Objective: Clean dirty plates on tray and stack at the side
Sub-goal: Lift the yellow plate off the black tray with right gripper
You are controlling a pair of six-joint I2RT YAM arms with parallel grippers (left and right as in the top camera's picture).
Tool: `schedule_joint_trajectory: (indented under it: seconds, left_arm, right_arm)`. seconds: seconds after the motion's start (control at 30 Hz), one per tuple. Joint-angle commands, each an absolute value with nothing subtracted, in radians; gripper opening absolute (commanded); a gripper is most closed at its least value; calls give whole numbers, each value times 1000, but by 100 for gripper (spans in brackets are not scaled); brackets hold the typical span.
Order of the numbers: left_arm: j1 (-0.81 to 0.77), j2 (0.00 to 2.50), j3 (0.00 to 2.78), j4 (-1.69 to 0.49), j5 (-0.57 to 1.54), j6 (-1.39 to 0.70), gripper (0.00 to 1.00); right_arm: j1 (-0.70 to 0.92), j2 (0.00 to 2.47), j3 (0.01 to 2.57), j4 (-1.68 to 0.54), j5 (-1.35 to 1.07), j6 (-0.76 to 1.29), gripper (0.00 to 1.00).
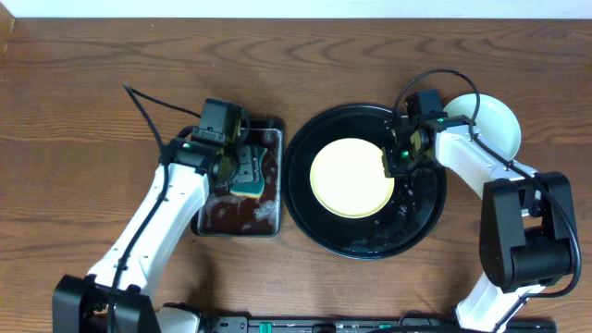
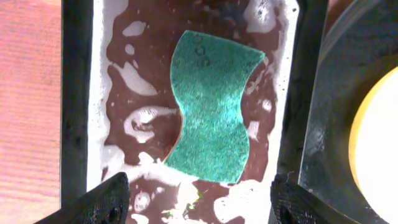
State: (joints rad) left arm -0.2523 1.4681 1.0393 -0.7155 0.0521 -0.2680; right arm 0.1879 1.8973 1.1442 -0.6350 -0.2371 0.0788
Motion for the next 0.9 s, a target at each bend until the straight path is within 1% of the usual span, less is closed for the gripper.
schedule_joint_trajectory:
  seconds: [0.0, 0.1, 0.37, 0.5, 0.63, 0.87]
  left_arm:
    - [-252, 1483, 1040, -736, 40, -266, 73]
    - [-252, 1495, 1038, -739, 40, -266, 74]
    - [-252, 1498, 1038, -728, 40, -266, 74]
    - [-252, 1498, 1038, -728, 40, -266, 74]
    - [-252, 1498, 1036, -728, 40, -266, 74]
    - [-252, 1498, 1020, -716, 40, -266, 74]
  right_arm:
    - [212, 1904, 1131, -620, -206, 81, 1]
    - [211, 1853, 1131, -621, -183, 81, 1]
    - [212, 1626, 1131, -624, -26, 81, 1]
    - [226, 1549, 1131, -634, 152, 81, 1]
    - [266, 1522, 1131, -646, 315, 81, 1]
    - [400, 1520, 1131, -670, 616, 81, 1]
